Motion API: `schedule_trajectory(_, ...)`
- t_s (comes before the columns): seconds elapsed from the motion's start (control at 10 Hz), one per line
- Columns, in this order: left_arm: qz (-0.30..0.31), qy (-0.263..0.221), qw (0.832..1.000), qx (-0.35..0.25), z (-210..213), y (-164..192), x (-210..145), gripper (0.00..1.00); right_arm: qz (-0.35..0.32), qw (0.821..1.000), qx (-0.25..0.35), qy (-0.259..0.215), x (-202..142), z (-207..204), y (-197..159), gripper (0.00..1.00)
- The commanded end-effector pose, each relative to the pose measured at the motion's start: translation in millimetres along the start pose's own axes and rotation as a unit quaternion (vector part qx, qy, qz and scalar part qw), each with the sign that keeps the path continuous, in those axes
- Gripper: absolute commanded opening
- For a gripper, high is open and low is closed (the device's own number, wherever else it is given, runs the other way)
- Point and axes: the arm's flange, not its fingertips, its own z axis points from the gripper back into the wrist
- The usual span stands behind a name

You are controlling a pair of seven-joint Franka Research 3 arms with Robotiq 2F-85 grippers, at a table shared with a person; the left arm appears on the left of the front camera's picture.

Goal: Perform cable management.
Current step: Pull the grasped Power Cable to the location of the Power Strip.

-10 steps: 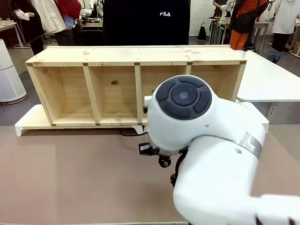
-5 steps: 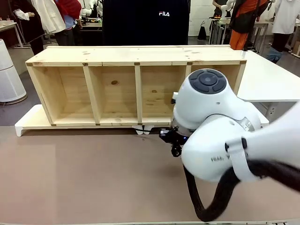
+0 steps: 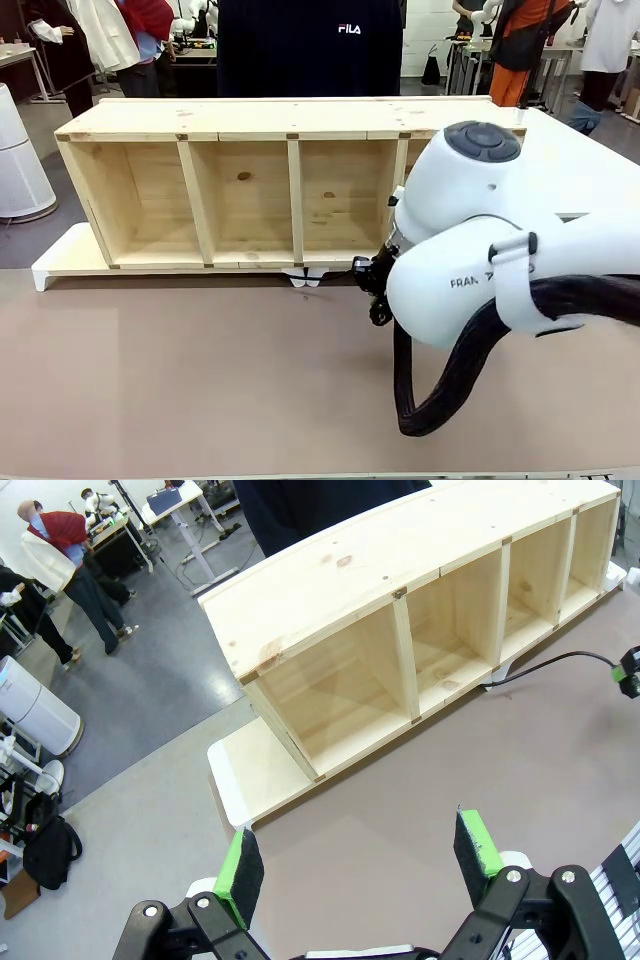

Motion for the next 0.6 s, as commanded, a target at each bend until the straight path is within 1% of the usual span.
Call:
schedule_trajectory(0.0,0.007,-0.006,1.000,-0.001,-1,-1,2,1.00,-0.033,0.999,0.023,0.006,-107,51,-156,0.16)
schedule_trajectory(0.1,0.007,-0.006,1.000,-0.001,-1,-1,2,1.00,-0.050,0.998,0.029,0.011,-107,57,-166,0.16)
schedule_trajectory(0.2,0.007,-0.006,1.000,-0.001,-1,-1,2,1.00,-0.053,0.998,0.033,0.015,-105,59,-170,0.16)
schedule_trajectory(0.3,0.007,-0.006,1.000,-0.001,-1,-1,2,1.00,-0.054,0.997,0.047,0.028,-102,56,-168,0.16)
schedule_trajectory(0.4,0.007,-0.006,1.000,-0.001,-1,-1,2,1.00,-0.049,0.998,0.019,0.016,-2,76,-12,0.16)
schedule_trajectory(0.5,0.007,-0.006,1.000,-0.001,-1,-1,2,1.00,-0.049,0.998,0.019,0.016,-2,76,-12,0.16)
